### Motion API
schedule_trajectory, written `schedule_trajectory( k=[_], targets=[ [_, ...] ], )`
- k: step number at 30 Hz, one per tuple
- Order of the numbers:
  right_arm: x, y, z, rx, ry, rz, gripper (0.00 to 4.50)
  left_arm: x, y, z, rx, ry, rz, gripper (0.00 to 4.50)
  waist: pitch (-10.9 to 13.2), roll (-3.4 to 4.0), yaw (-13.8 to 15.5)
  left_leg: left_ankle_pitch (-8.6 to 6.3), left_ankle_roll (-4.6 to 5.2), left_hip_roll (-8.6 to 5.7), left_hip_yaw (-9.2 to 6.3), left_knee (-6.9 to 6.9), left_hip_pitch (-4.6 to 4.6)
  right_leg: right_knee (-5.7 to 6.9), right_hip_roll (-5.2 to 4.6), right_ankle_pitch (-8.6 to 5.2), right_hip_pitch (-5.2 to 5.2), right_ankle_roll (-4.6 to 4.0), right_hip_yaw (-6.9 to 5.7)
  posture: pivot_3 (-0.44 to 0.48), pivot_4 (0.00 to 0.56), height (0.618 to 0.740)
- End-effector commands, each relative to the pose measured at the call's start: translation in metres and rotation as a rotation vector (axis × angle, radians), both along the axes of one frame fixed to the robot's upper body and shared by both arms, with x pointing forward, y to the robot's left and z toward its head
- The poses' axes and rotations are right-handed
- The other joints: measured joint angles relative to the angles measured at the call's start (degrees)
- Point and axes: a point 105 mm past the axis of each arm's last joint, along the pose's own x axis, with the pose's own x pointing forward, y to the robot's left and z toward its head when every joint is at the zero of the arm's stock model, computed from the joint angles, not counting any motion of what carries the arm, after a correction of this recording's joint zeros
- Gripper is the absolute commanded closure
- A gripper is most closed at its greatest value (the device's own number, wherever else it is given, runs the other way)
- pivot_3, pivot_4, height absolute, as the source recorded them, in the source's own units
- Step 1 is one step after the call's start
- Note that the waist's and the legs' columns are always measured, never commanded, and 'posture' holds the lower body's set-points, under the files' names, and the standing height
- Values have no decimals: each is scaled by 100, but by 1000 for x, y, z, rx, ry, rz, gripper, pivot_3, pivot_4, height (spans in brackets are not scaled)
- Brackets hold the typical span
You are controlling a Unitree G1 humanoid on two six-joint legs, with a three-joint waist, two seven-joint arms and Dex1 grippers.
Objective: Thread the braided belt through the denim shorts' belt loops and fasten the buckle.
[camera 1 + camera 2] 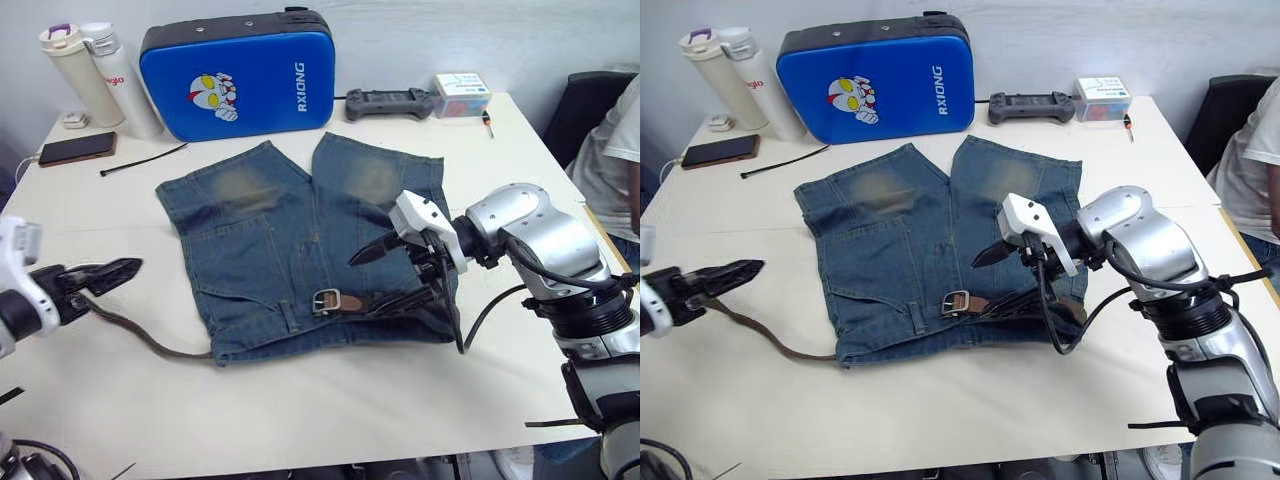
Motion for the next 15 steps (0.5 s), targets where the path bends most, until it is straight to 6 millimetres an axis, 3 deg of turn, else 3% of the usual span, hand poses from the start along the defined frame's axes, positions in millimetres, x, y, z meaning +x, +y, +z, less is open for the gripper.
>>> schedule_trajectory(
  k=[1, 6, 9, 15],
  targets=[
    [-6, 7, 7, 0, -20, 57, 0, -17, 24, 4, -15, -55, 182, 111, -1, -4, 23, 0, 0, 0, -1, -1, 0, -1, 0, 0, 0, 0, -1, 0, 150, 740],
    [0, 13, 5, -2, -39, 50, 0, -34, 56, -21, -92, -21, 514, 111, -4, -24, 89, -1, 1, -2, 0, 1, 4, -2, -2, 0, 5, 0, 1, 0, 150, 740],
    [4, 13, 3, -6, -55, 32, 0, -20, 58, -32, -92, 58, 607, 111, -15, -57, 152, 1, -2, -2, -3, 5, 4, 2, -1, 0, 5, 0, -5, 0, 150, 740],
    [12, 10, 2, -3, -96, -42, 0, 20, 47, -32, -171, 97, 685, 111, -27, -85, 208, 0, -2, -11, -6, 9, 5, -1, -4, 4, 13, 8, -5, 0, 150, 740]
  ],
)
